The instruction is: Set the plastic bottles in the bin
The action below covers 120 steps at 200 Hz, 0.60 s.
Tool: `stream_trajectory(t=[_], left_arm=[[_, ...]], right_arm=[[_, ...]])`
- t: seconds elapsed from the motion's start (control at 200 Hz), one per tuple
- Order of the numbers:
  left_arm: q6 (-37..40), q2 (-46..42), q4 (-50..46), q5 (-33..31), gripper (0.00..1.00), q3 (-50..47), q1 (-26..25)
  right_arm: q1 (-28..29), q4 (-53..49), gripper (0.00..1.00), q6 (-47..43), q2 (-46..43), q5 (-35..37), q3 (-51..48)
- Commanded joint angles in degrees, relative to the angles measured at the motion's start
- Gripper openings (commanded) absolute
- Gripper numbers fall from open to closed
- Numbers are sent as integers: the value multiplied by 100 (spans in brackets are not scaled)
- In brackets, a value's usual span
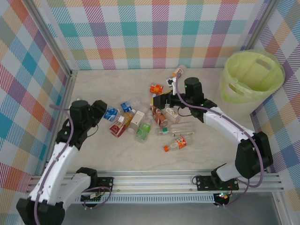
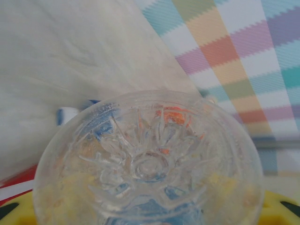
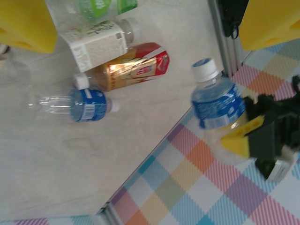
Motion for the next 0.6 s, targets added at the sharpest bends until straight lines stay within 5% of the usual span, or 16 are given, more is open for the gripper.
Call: stream_trajectory(t=[0.0,0.595], left_arm=[[716,387,665,1152,32,510,-230],[1351,1372,1218,1853,37,1342,-1328]], right_arm=[[291,298,100,-160,50,-360,211],[913,999,100,410,340,302,248]])
